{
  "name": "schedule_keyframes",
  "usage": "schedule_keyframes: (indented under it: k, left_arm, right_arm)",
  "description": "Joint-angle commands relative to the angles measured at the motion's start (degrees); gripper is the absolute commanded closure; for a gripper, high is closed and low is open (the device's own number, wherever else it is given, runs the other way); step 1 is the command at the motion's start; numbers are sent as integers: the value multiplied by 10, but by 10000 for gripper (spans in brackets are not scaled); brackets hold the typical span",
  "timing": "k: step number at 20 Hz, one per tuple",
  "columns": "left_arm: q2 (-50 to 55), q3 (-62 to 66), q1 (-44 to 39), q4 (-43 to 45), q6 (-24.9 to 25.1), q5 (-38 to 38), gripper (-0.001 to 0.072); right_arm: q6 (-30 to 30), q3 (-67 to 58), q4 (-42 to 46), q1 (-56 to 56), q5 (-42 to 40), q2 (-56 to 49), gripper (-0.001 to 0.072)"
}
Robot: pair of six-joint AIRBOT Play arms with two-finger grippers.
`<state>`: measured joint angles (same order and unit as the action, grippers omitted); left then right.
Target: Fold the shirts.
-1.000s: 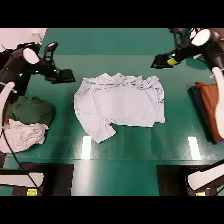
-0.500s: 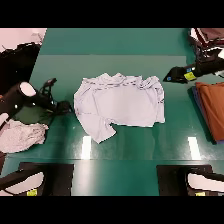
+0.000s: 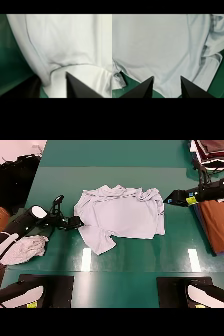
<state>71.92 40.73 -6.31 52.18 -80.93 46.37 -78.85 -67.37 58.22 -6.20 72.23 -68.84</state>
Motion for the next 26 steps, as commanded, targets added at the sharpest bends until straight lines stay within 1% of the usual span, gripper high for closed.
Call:
schedule_keyframes:
  k: [1, 2, 4, 6, 8, 10, 15, 19, 20, 22, 23, 24, 25, 26]
  left_arm:
    - [11, 7, -13, -12, -7, -18, 551]
    - [9, 19, -13, -12, -5, -8, 689]
    - [4, 56, -13, -12, 6, 24, 685]
    - [3, 92, -13, -12, 18, 50, 685]
    - [3, 116, -13, -12, 19, 58, 685]
    - [3, 122, -13, -13, 19, 56, 685]
    - [3, 122, -13, -13, 19, 57, 685]
    - [3, 122, -13, -13, 19, 57, 685]
    - [3, 122, -13, -13, 19, 57, 685]
    - [3, 122, -13, -13, 19, 57, 685]
    - [3, 122, -13, -13, 19, 57, 685]
    - [3, 122, -13, -13, 19, 60, 685]
    - [3, 122, -13, -13, 19, 63, 685]
    - [3, 122, -13, -13, 19, 66, 686]
  right_arm:
    - [-5, 58, 3, 10, -2, 38, 325]
    - [-9, 82, 3, 23, -2, 48, 325]
    - [-12, 140, 3, 63, 4, 65, 325]
    - [-12, 195, 2, 104, 19, 59, 324]
    - [-12, 243, -6, 136, 17, 39, 323]
    - [-10, 276, -37, 149, -5, 13, 323]
    - [9, 292, -107, 112, -60, -43, 324]
    - [9, 292, -113, 82, -102, -56, 335]
    - [9, 292, -113, 80, -110, -55, 384]
    - [9, 292, -114, 81, -118, -55, 419]
    - [9, 292, -113, 81, -119, -55, 561]
    - [9, 292, -111, 81, -120, -56, 647]
    - [9, 292, -111, 81, -123, -55, 648]
    - [9, 292, -111, 81, -123, -55, 675]
